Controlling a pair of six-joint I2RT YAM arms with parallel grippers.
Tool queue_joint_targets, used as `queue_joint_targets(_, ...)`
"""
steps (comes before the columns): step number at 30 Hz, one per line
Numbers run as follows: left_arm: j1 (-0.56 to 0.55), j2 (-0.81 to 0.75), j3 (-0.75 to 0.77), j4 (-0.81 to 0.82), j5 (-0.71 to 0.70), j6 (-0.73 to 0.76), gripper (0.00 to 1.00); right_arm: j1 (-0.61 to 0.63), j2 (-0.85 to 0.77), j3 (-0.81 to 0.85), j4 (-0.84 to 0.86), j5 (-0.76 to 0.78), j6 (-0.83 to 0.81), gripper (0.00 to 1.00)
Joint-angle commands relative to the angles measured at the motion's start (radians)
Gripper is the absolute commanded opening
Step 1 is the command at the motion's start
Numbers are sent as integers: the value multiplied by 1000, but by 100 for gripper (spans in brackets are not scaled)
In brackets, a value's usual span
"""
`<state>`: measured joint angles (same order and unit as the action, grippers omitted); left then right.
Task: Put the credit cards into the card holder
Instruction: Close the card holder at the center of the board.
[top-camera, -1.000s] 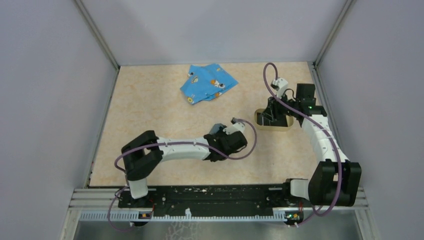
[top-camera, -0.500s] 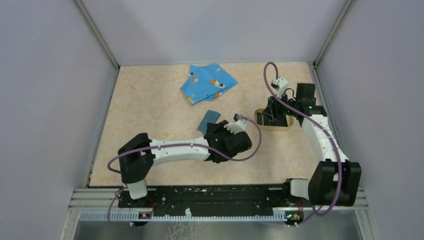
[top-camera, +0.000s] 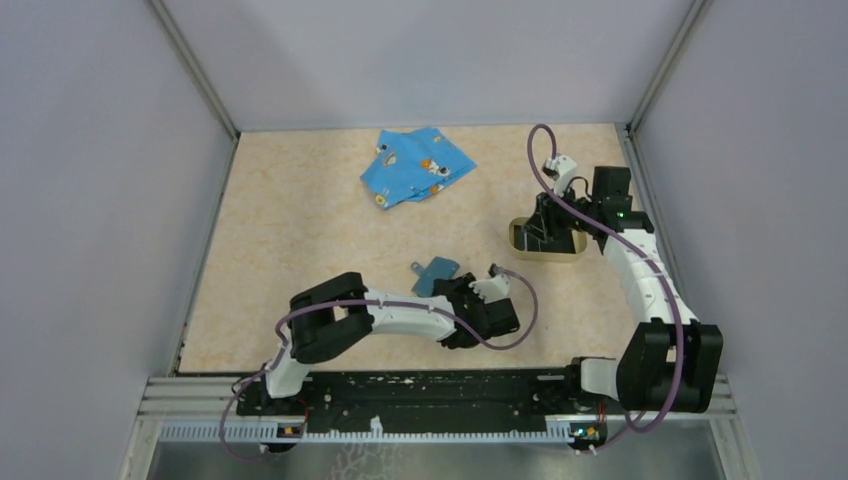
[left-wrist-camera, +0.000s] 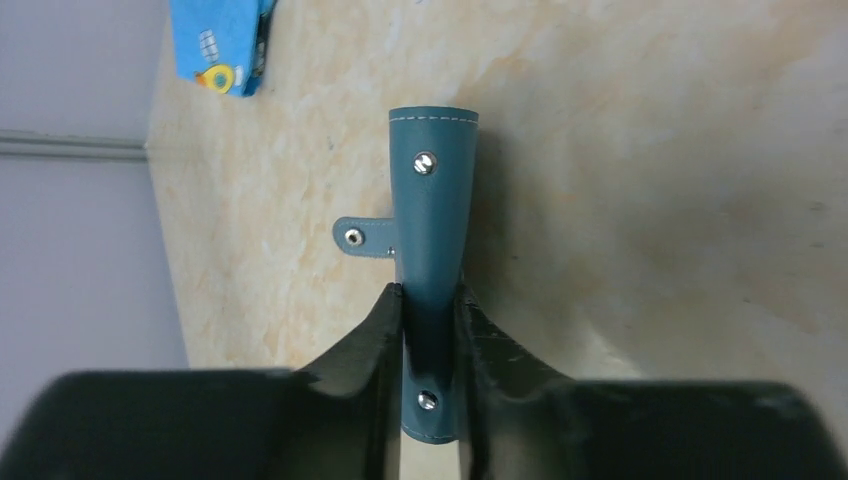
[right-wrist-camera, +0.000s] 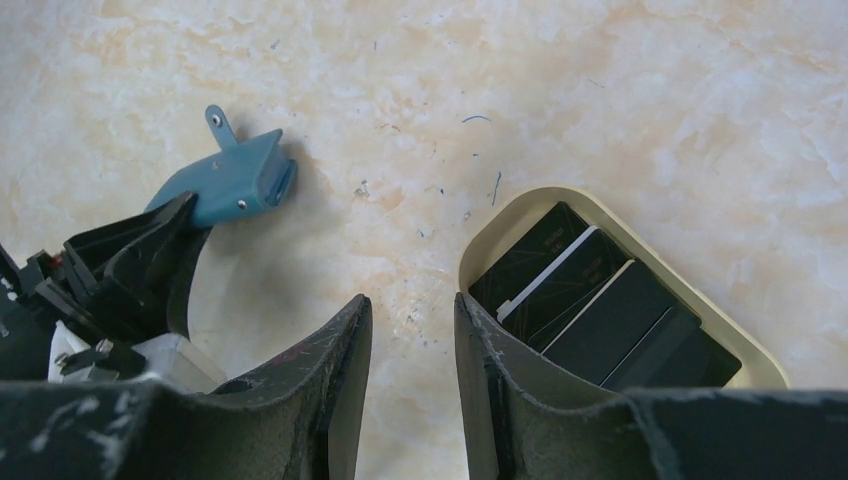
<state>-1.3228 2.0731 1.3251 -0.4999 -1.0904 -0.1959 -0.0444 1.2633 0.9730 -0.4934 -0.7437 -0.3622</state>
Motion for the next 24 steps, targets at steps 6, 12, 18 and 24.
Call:
queue_joint_targets(6, -19, -98, -26, 166, 395, -129, 64, -12, 4, -4, 22, -55, -2, 36)
queue_joint_targets(12, -18, -305, -146, 329, 594, -118, 90, -11, 16, -5, -1, -135, -47, 36)
queue_joint_targets(18, -2, -584, -397, 521, 686, -131, 99, 20, 12, -59, 10, -280, -148, 34)
queue_joint_targets(24, 202, -877, -767, 748, 912, -267, 99, 181, 8, -116, -112, -352, -554, 32)
